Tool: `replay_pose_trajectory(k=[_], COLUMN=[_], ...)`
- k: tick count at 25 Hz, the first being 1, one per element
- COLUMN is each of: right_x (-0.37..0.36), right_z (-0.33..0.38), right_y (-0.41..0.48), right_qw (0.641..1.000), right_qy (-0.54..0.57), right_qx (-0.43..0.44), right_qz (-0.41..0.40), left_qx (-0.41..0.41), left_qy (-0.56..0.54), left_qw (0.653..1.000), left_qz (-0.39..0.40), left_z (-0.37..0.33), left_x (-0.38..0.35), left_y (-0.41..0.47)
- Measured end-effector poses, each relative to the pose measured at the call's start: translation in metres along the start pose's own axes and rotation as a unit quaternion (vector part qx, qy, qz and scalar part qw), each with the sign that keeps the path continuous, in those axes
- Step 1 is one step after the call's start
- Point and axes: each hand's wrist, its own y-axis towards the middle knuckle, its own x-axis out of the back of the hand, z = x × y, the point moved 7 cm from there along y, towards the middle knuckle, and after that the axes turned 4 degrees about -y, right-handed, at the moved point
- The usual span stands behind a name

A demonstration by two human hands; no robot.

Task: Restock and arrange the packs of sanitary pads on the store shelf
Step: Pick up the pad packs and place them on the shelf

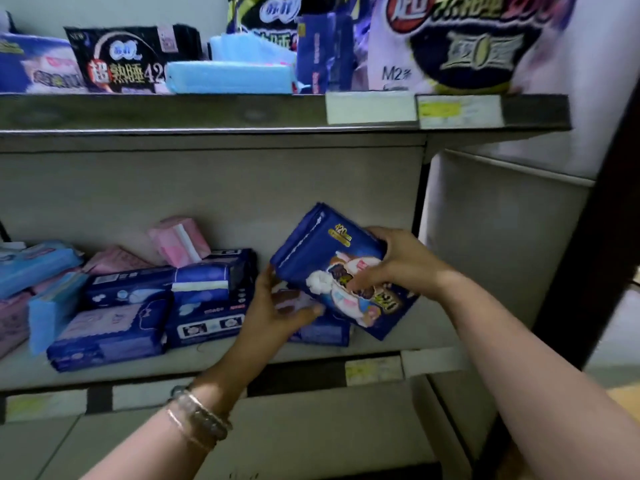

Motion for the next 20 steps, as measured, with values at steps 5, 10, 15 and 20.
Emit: replay_pose_trajectory(k=[5, 10, 15, 20], right_x=[-0.002, -0.015, -0.006, -0.017], right_z=[-0.018, -0.022, -0.036, -0.039], right_y=[-0.070, -0.128, -0.149, -0.168], right_qw=[0.992, 0.992, 0.988, 0.955], right_qy=[-0.044, 0.011, 0.148, 0.292], right_qx=[-0.070, -0.033, -0.041, -0.056], right_qz=[0.095, 0.121, 0.024, 0.018], left_qx=[0.035, 0.094, 0.090, 0.087], left_qy=[-0.117, -0.176, -0.289, -0.319], left_qw=[0.991, 0.976, 0.934, 0.925], left_qz=[0.053, -0.091, -0.190, -0.189], left_z=[-0.029, -0.024, -0.034, -0.040], left_x=[-0.043, -0.054, -0.040, -0.041], left_y=[-0.079, -0.151, -0.195, -0.212])
